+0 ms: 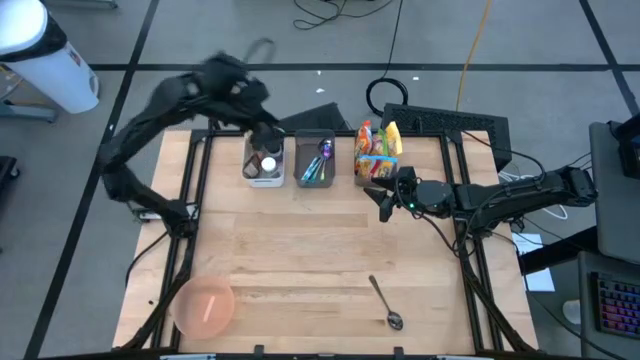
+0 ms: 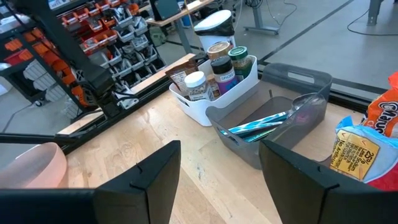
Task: Pick & Place Food Item
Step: Put the black spoon into the left black bin
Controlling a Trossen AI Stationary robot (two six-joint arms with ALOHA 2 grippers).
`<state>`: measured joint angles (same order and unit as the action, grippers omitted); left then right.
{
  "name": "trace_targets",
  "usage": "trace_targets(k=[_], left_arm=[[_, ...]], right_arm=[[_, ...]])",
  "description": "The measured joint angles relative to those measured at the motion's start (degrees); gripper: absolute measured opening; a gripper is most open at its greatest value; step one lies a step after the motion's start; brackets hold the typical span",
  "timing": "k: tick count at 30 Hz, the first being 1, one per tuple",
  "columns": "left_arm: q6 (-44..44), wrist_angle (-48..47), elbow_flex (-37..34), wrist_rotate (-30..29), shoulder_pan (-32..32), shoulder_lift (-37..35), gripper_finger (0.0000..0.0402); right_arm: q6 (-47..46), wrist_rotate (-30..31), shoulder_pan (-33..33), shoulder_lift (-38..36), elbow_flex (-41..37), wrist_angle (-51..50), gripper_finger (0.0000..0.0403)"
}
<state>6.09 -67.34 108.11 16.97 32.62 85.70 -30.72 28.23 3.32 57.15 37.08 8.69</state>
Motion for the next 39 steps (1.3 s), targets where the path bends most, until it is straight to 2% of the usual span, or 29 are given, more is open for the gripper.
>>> trace_targets(k=[3,7,11,15,21,26,29,35,39], left_arm=[[0.02,9.40,-0.43,4.70,-2.20,-5.30,0.0296],[0.01,21.02,-4.06,6.59,-7.23,-11.84,0.0296],[0.04,30.52,-11.27,6.52,-13.41,-16.83,0.0296],[3.22,39.03,-21.44,3.19,-18.74,-20.49,0.0296],[11.36,57.68,-36.06,1.96,-25.65,-21.68,0.0296],[16.88,68.04,-44.67,-0.78,-30.14,-19.83,0.0296],[19.34,69.17,-48.27,-2.71,-32.32,-18.03,0.0296],[22.74,69.30,-52.37,-4.67,-35.14,-14.83,0.0296],[24.43,69.52,-52.80,-4.80,-36.68,-12.44,0.0296]], right_arm=[[-0.04,0.09,0.01,0.02,0.00,0.00,0.0210],[-0.07,0.13,0.00,0.02,0.00,0.01,0.0210],[-0.08,0.22,-0.01,0.01,0.00,0.02,0.0210],[-0.09,0.24,-0.01,0.33,0.00,0.11,0.0210],[-3.48,0.26,-0.01,1.59,-0.02,0.15,0.0210],[-8.08,-0.40,0.03,2.73,-0.04,0.18,0.0210],[-9.37,-6.08,0.06,2.82,-0.04,0.03,0.0210],[-15.33,-23.99,0.58,2.79,-0.04,-0.48,0.0210],[-19.79,-30.50,3.68,2.75,-0.04,-1.56,0.0210]])
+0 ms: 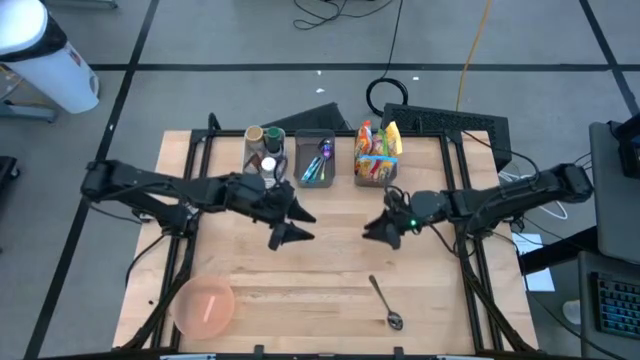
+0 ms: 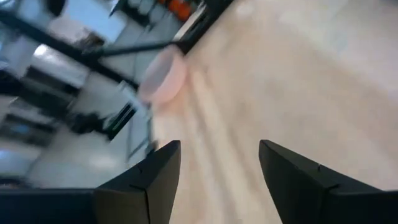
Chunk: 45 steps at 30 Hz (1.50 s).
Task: Pick & Place Food Item
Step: Put the black spoon into the left black bin
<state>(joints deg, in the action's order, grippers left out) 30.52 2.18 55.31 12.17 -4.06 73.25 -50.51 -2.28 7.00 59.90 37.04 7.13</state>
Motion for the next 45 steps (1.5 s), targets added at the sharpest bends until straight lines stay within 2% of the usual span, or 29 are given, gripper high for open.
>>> trace_targets(k=[7,12,18,21,26,31,36,40,45], left_arm=[[0.77,3.03,0.00,-0.09,-1.99,2.26,0.0296],[1.16,5.74,0.00,-2.69,-2.18,2.49,0.0296],[3.38,11.03,0.01,-6.06,-2.14,2.49,0.0296],[4.94,12.42,0.02,-8.72,-2.28,2.49,0.0296],[8.20,13.15,0.02,-12.90,-3.93,2.49,0.0296],[13.88,14.60,0.02,-16.40,-8.36,2.51,0.0296],[15.51,16.55,0.02,-23.30,-14.91,2.51,0.0296],[16.20,16.88,0.02,-30.77,-18.72,2.51,0.0296],[17.15,17.00,0.02,-35.02,-21.01,2.51,0.0296]], right_arm=[[-10.29,-3.36,9.36,-0.15,0.00,-1.61,0.0210],[-17.65,-5.36,17.08,-0.15,0.20,-2.07,0.0210],[-19.36,-4.93,24.90,0.04,7.78,-10.48,0.0210],[-17.97,-1.28,28.74,0.04,13.97,-15.84,0.0210],[-13.51,11.70,37.52,0.62,23.03,-19.35,0.0210],[-12.31,22.97,47.88,5.78,26.85,-20.56,0.0210],[-15.43,24.78,51.96,14.55,27.06,-20.87,0.0210],[-19.12,24.73,51.99,21.00,27.06,-20.83,0.0210],[-23.29,24.76,51.57,26.70,27.04,-20.78,0.0210]])
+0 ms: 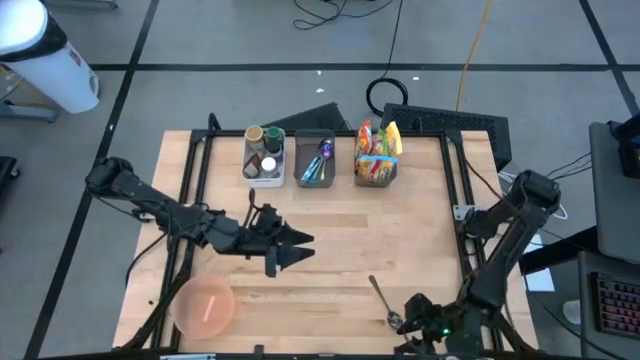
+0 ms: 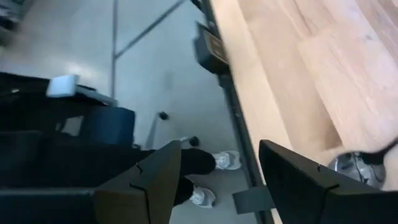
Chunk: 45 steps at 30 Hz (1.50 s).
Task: Pick & Place Food Item
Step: Put the black spoon into the left black bin
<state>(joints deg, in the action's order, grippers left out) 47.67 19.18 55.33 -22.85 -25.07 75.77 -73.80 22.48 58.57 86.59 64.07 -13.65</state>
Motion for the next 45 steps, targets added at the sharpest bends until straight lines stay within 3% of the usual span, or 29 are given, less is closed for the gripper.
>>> trace_targets(k=[9,15,21,31,38,45], left_arm=[[1.56,-0.02,0.00,-0.59,-1.09,0.00,0.0296],[0.65,-0.18,0.00,-2.61,-1.93,0.00,0.0296],[0.51,-1.38,0.00,-3.23,-2.02,0.00,0.0296],[0.54,-1.53,0.00,-3.25,-2.07,0.00,0.0296],[0.71,-1.55,0.00,-3.26,-2.05,0.00,0.0296],[0.86,-1.57,0.00,-3.28,-2.04,0.00,0.0296]], right_arm=[[-17.66,-0.52,0.00,7.77,-0.09,-4.94,0.0210],[-28.19,-7.67,-0.81,10.34,-0.11,-9.11,0.0210],[-32.01,-7.73,-0.70,10.36,-0.27,-9.82,0.0210],[-38.47,-9.26,-0.72,10.33,-8.23,-1.70,0.0210],[-39.54,-6.99,-0.72,10.31,-14.84,12.87,0.0210],[-41.70,-5.70,-0.70,10.13,-18.32,17.33,0.0193]])
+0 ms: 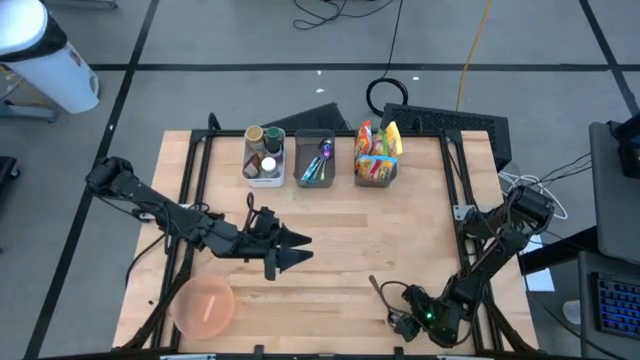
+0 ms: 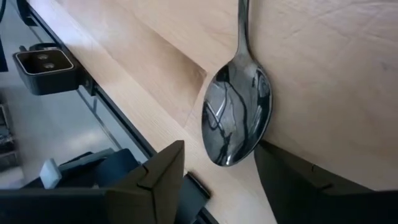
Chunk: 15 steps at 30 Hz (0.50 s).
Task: Pick & Place Food Item
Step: Put the black spoon into the left black bin
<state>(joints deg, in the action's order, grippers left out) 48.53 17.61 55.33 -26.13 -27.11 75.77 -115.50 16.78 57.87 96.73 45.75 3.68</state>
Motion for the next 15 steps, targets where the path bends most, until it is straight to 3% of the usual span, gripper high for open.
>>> trace_targets(k=[8,15], left_arm=[[-0.04,-1.01,0.00,-1.42,0.02,0.00,0.0296],[-0.10,-1.50,0.00,-2.80,0.02,0.00,0.0296]], right_arm=[[0.72,-0.20,-0.13,0.06,-0.08,-1.85,0.0120],[4.45,-0.26,-0.15,0.11,-0.13,-3.32,0.0029]])
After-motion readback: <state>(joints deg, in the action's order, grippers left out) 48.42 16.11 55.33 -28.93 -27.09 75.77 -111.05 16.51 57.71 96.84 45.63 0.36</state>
